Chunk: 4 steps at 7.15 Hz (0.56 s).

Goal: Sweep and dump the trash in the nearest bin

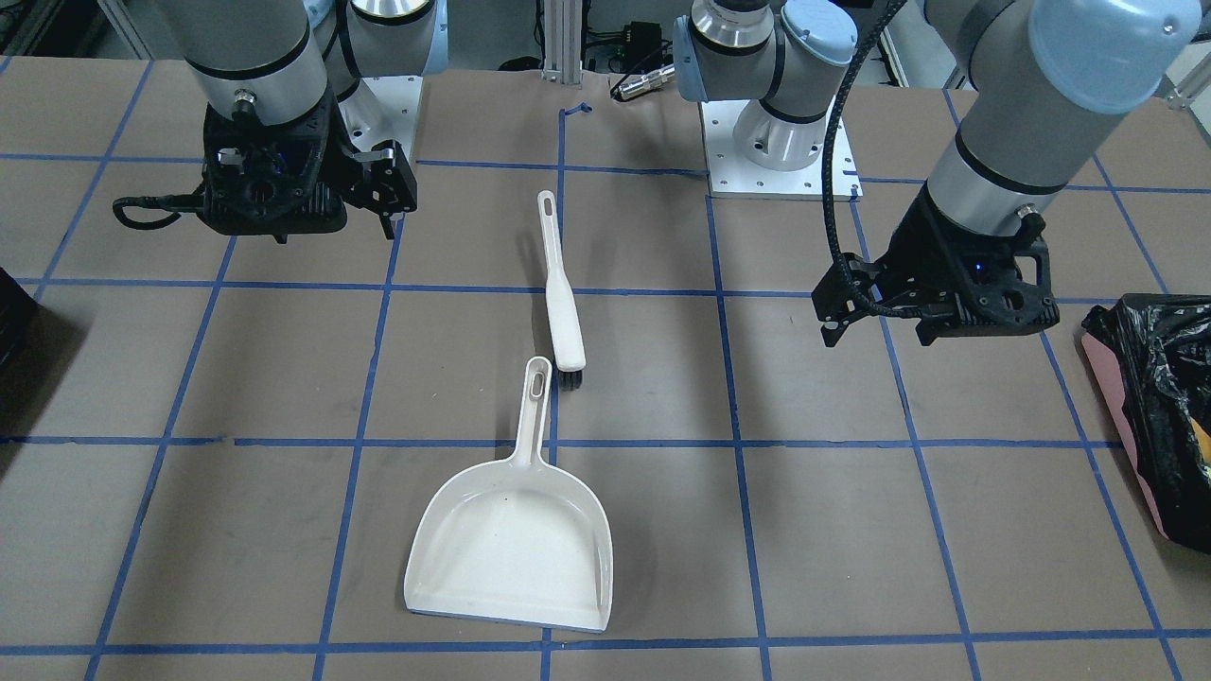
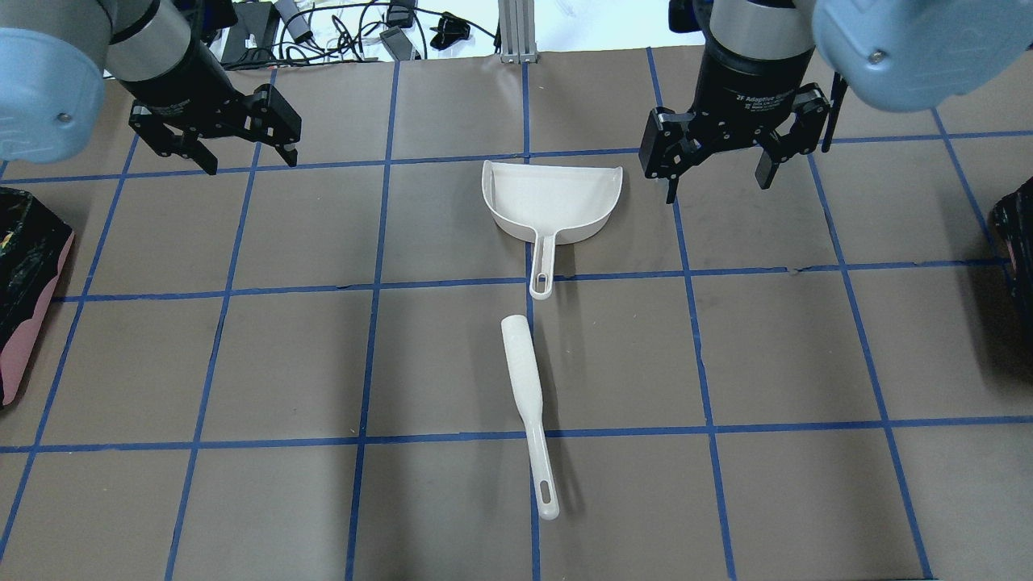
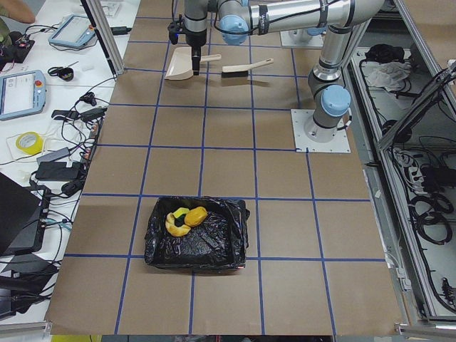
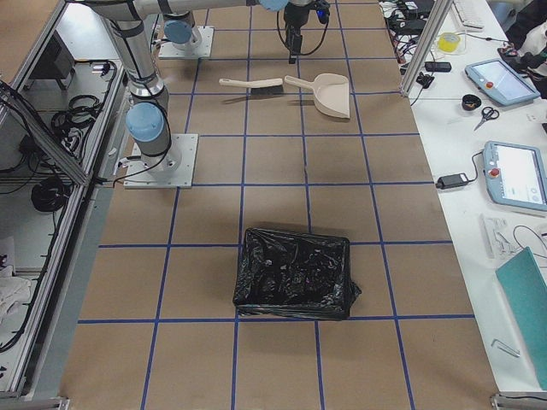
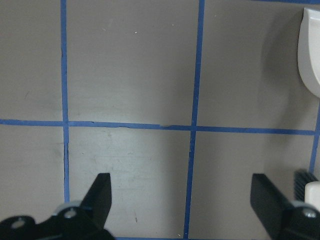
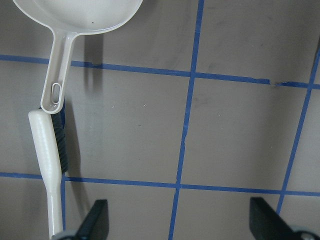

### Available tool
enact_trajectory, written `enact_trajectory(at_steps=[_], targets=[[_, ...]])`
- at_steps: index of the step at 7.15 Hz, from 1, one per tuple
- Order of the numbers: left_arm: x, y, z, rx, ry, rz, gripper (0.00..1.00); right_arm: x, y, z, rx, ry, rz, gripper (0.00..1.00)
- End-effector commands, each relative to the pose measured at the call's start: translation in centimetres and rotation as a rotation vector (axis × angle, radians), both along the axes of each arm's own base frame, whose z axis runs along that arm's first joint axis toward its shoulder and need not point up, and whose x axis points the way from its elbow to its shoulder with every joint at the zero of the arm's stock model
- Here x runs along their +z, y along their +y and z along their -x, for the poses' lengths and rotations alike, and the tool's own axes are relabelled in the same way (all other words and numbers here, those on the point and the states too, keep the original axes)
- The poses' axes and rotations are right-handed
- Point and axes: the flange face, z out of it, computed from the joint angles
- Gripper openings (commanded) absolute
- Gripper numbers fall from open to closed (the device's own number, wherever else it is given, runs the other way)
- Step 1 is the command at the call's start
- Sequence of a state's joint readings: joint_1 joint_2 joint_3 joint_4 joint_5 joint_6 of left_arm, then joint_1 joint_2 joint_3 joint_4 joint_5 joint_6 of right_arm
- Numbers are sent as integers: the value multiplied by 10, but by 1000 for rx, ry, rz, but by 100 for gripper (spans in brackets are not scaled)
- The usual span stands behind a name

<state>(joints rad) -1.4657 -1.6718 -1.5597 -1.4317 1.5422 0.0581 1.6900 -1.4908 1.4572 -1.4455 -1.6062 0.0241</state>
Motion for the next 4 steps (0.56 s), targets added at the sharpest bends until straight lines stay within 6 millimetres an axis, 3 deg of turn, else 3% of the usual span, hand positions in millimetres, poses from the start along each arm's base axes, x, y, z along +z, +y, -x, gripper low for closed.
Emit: enact_trajectory(at_steps=[1, 4], targets=[[1, 8, 4, -6, 4, -32, 100, 1, -5, 12, -21, 0, 7, 100], [0, 17, 5, -7, 8, -87, 100, 2, -18, 52, -99, 6, 17, 100]])
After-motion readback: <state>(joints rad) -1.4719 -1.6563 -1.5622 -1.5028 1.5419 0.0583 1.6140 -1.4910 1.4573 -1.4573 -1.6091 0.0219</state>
